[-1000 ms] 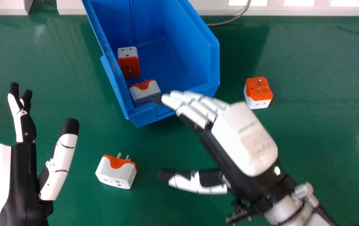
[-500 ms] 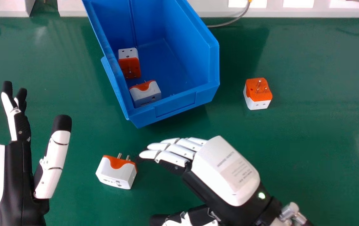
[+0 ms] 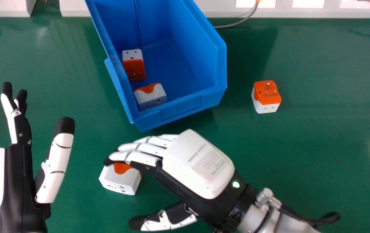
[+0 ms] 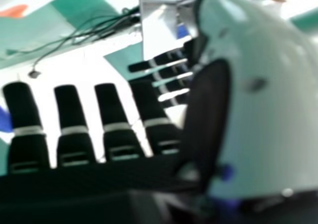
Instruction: Pick all objects and put in blue box
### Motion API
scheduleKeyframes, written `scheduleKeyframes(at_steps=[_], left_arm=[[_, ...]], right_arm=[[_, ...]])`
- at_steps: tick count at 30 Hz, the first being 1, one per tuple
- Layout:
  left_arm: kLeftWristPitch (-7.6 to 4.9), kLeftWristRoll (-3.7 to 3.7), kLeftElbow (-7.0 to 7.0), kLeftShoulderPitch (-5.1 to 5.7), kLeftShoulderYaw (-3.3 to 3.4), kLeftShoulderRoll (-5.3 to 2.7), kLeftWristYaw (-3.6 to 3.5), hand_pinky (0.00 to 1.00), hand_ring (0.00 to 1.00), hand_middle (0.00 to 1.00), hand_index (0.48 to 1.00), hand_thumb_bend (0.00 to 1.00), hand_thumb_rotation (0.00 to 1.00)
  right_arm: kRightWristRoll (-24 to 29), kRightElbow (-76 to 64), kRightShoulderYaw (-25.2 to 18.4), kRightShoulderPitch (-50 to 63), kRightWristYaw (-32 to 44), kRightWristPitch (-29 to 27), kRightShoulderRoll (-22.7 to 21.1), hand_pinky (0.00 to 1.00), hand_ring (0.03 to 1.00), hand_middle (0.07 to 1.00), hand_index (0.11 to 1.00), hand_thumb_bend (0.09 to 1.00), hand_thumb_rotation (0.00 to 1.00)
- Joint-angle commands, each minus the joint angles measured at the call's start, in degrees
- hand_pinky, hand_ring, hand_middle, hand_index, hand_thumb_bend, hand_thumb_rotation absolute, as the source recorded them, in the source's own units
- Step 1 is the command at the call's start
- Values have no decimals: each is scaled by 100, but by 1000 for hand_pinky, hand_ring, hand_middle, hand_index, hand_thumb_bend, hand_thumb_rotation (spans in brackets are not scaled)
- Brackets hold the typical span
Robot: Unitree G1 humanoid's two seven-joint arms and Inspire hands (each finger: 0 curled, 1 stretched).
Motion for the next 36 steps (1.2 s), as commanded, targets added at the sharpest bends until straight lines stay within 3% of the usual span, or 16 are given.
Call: scheduleKeyframes(at_steps=[1, 6, 7, 10, 16, 22, 24, 30, 34, 36], left_arm=[[-108, 6, -42, 10, 37, -13, 48, 1000, 1000, 1000, 1000, 689, 905], [-55, -44, -49, 37, 35, -60, 45, 1000, 1000, 1000, 1000, 743, 907], [-50, -91, -55, 47, 30, -68, 21, 1000, 1000, 1000, 1000, 746, 904], [-98, -145, -18, 59, 35, -52, -11, 1000, 1000, 1000, 1000, 739, 894], [-172, -198, 30, 64, 42, -53, -9, 1000, 1000, 1000, 1000, 735, 892], [-223, -300, 54, 105, 54, -44, -37, 1000, 1000, 1000, 1000, 732, 886], [-153, -318, 4, 127, 49, -67, -44, 1000, 1000, 1000, 1000, 749, 883], [-214, -335, 37, 137, 54, -59, -48, 1000, 1000, 1000, 1000, 763, 880], [-184, -393, 9, 156, 43, -64, -86, 1000, 1000, 1000, 1000, 758, 871], [-194, -382, 15, 148, 45, -58, -86, 1000, 1000, 1000, 1000, 770, 871]], right_arm=[[-38, 68, 63, -324, -56, -149, 101, 587, 763, 800, 781, 419, 296], [-123, 512, 243, -819, -4, -220, 232, 602, 782, 812, 790, 434, 297], [-154, 575, 284, -878, 11, -190, 269, 604, 782, 814, 792, 440, 292], [-238, 811, 392, -1012, 6, -109, 408, 607, 777, 818, 795, 436, 318], [-443, 1425, 562, -1184, -275, 65, 661, 597, 758, 805, 781, 494, 239], [-488, 1876, 672, -1326, -282, 271, 801, 610, 777, 817, 797, 435, 280], [-509, 2010, 713, -1368, -308, 350, 843, 606, 772, 811, 792, 430, 290], [-494, 2355, 803, -1492, -318, 627, 990, 625, 781, 811, 794, 422, 282], [-394, 2565, 810, -1594, -298, 729, 1094, 637, 793, 822, 798, 437, 224], [-398, 2653, 819, -1652, -302, 785, 1132, 640, 795, 824, 798, 440, 212]])
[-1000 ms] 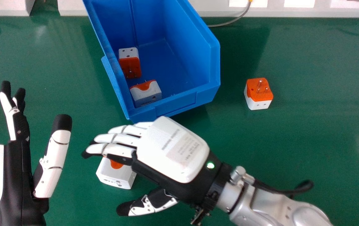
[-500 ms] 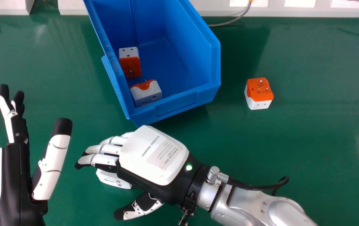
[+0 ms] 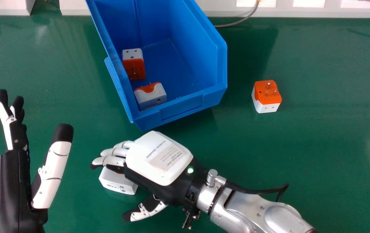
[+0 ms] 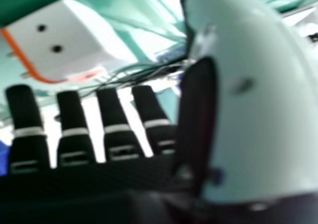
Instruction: Pick all objects and put in blue box
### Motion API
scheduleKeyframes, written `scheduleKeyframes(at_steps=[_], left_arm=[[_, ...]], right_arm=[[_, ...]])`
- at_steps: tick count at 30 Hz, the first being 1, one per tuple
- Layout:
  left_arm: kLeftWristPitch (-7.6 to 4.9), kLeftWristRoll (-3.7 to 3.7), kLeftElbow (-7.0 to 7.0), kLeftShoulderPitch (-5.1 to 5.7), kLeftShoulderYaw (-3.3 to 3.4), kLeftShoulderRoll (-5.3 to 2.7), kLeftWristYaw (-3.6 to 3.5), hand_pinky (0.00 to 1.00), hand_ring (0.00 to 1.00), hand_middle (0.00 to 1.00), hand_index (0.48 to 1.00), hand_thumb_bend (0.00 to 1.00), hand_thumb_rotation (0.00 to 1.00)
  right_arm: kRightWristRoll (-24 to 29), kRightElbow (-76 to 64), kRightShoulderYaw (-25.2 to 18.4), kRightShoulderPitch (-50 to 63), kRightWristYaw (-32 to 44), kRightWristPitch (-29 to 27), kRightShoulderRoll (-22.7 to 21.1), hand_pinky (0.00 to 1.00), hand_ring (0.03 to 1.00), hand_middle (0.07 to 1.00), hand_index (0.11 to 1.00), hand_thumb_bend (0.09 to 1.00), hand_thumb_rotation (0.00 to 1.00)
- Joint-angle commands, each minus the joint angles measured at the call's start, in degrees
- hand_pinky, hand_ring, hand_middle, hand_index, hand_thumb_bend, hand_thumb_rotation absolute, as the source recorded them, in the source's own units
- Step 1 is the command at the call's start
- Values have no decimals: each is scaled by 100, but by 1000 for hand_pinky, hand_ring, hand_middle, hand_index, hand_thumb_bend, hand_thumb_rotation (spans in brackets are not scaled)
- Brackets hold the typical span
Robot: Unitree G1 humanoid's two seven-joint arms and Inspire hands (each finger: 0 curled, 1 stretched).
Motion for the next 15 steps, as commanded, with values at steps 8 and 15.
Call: scheduleKeyframes(at_steps=[8, 15], left_arm=[[1, -77, -181, 20, -2, -81, -24, 1000, 1000, 1000, 1000, 776, 852], [43, -113, -320, 62, -34, -182, -62, 1000, 1000, 1000, 1000, 766, 834]], right_arm=[[56, 281, 73, -378, -37, 199, 231, 642, 794, 828, 804, 402, 247], [58, 616, 158, -499, -145, 303, 328, 630, 768, 801, 785, 431, 234]])
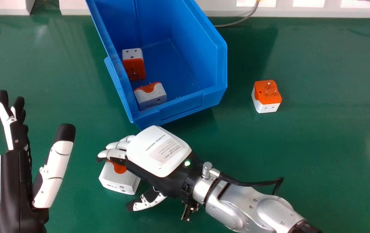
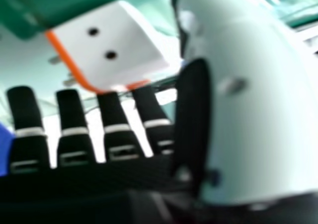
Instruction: Pick all objects and put in blue box
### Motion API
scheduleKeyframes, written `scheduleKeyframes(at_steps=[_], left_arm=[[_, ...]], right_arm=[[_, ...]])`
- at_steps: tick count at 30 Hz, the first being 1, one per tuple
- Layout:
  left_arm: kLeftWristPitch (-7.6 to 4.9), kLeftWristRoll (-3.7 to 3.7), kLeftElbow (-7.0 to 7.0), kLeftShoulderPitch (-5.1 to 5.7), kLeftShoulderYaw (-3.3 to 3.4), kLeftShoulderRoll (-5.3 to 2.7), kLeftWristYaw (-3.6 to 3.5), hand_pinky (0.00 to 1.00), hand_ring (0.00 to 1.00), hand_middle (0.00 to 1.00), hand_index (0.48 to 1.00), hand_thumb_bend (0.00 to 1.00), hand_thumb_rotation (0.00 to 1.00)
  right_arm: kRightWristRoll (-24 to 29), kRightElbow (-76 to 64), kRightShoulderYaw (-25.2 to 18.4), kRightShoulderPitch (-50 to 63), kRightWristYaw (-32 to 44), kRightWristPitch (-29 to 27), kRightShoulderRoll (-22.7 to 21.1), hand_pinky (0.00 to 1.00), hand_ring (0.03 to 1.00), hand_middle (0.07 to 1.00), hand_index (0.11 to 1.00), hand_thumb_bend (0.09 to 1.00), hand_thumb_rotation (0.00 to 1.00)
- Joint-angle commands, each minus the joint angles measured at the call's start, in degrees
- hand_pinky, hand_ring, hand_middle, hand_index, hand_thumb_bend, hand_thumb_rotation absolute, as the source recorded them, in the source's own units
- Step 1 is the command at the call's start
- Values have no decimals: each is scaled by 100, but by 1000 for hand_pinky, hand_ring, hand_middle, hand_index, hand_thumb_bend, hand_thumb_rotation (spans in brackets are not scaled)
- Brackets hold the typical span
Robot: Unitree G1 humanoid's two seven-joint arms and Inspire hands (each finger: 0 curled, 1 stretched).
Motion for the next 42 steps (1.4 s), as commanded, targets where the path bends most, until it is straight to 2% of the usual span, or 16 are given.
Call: scheduleKeyframes(at_steps=[1, 6, 9, 10, 11, 13, 15, 17, 19, 22, 24, 30, 36, 42], left_arm=[[-51, -29, -196, 60, 1, -28, 7, 1000, 1000, 1000, 1000, 759, 830], [-5, -39, -293, 141, -16, -63, -8, 1000, 1000, 1000, 1000, 745, 830], [33, -21, -376, 186, -26, -75, -16, 1000, 1000, 1000, 1000, 728, 830], [54, -6, -417, 204, -37, -86, -13, 1000, 1000, 1000, 1000, 732, 830], [41, 29, -431, 212, -39, -88, 1, 1000, 1000, 1000, 1000, 731, 830], [62, 73, -471, 231, -48, -99, 16, 1000, 1000, 1000, 1000, 716, 828], [94, 96, -513, 247, -63, -113, 19, 1000, 1000, 1000, 1000, 707, 824], [120, 177, -547, 271, -69, -131, 47, 1000, 1000, 1000, 1000, 698, 822], [123, 217, -555, 279, -67, -145, 57, 1000, 1000, 1000, 1000, 687, 828], [128, 188, -543, 285, -58, -155, 35, 1000, 1000, 1000, 1000, 672, 823], [103, 201, -513, 282, -43, -152, 36, 1000, 1000, 1000, 1000, 672, 821], [22, 167, -412, 242, 1, -110, 10, 1000, 1000, 1000, 1000, 666, 820], [1, 40, -347, 190, 16, -90, -51, 1000, 1000, 1000, 1000, 686, 804], [19, 41, -344, 145, 25, -75, -67, 1000, 1000, 1000, 1000, 689, 797]], right_arm=[[50, 59, 38, -175, -158, -27, 104, 625, 762, 795, 782, 437, 220], [43, 260, 116, -230, -145, 34, 139, 611, 733, 766, 763, 434, 217], [87, 355, 130, -229, -109, 85, 182, 569, 673, 707, 718, 471, 146], [87, 379, 138, -229, -124, 90, 189, 545, 641, 682, 699, 470, 129], [97, 398, 138, -225, -148, 82, 195, 494, 586, 640, 625, 481, 129], [125, 419, 131, -212, -152, 94, 208, 377, 444, 517, 525, 511, 42], [198, 422, 101, -184, -91, 126, 229, 310, 412, 488, 520, 513, 13], [385, 457, 32, -157, 122, 160, 270, 259, 389, 471, 531, 511, 4], [611, 521, -26, -172, 405, 168, 294, 230, 372, 469, 547, 504, 0], [787, 542, -48, -192, 747, 319, 307, 216, 302, 433, 534, 506, 0], [809, 532, -40, -188, 814, 390, 294, 232, 346, 468, 549, 504, 0], [935, 493, -91, -85, 755, 518, 314, 253, 384, 511, 532, 506, 0], [1095, 303, -185, 30, 748, 535, 290, 250, 375, 501, 548, 503, 0], [1283, -388, -318, 344, 929, 584, 122, 216, 364, 480, 559, 500, 0]])
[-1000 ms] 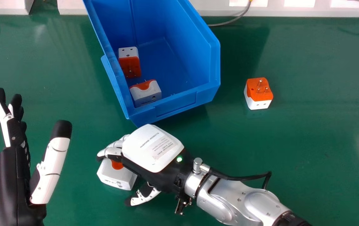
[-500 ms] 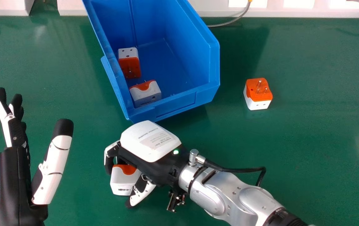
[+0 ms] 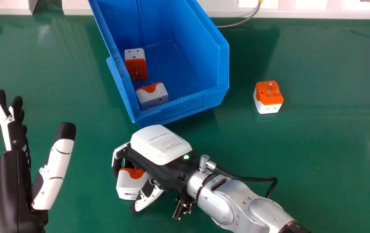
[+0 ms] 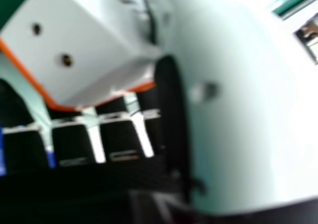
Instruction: Pick all objects and put in blue box
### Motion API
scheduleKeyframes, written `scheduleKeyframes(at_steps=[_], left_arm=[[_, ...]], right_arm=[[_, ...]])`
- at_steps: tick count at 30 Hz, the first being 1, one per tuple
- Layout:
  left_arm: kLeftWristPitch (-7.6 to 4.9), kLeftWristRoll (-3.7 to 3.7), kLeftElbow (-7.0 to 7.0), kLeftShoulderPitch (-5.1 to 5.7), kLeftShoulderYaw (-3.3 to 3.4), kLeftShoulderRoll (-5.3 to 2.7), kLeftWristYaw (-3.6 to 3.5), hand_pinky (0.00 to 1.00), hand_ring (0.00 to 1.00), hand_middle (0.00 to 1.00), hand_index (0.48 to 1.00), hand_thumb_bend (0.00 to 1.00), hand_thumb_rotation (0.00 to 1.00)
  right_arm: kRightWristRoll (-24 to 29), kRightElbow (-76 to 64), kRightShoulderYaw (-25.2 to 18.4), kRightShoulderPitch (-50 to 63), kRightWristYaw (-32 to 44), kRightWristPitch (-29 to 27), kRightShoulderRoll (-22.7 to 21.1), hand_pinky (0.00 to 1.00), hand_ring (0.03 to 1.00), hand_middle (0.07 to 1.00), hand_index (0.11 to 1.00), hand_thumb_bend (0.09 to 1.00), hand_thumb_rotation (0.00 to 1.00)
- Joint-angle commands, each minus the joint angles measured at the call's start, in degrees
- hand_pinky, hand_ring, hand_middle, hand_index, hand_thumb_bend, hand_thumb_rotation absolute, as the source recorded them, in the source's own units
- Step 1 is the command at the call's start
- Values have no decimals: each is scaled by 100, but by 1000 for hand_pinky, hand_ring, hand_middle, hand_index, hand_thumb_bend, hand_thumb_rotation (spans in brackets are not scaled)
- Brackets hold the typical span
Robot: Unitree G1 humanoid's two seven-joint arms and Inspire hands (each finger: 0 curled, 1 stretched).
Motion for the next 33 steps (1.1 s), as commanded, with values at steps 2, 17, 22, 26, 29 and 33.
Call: scheduleKeyframes(at_steps=[2, 17, 22, 26, 29, 33], left_arm=[[-79, 10, -33, -50, 47, 46, 24, 1000, 1000, 1000, 1000, 696, 797], [-12, 49, 188, -315, 106, 106, 42, 1000, 1000, 1000, 1000, 767, 833], [-83, 125, 276, -396, 103, 136, 76, 1000, 1000, 1000, 1000, 754, 843], [-136, 216, 329, -434, 89, 155, 119, 1000, 1000, 1000, 1000, 731, 847], [-82, 383, 337, -457, 74, 163, 191, 1000, 1000, 1000, 1000, 716, 860], [-113, 480, 373, -493, 64, 182, 228, 1000, 1000, 1000, 1000, 678, 866]], right_arm=[[147, -582, -123, 312, 164, 25, -203, 206, 356, 472, 562, 498, 0], [384, -3960, -1154, 1893, 743, 84, -1410, 107, 150, 402, 516, 505, 0], [596, -4499, -1621, 2020, 894, 152, -1511, 96, 136, 401, 508, 506, 0], [722, -4629, -1939, 1815, 898, 106, -1494, 117, 172, 417, 518, 507, 0], [761, -4574, -2104, 1518, 866, 86, -1452, 115, 167, 412, 518, 505, 0], [734, -4118, -2245, 891, 657, -54, -1382, 113, 159, 415, 511, 509, 0]])
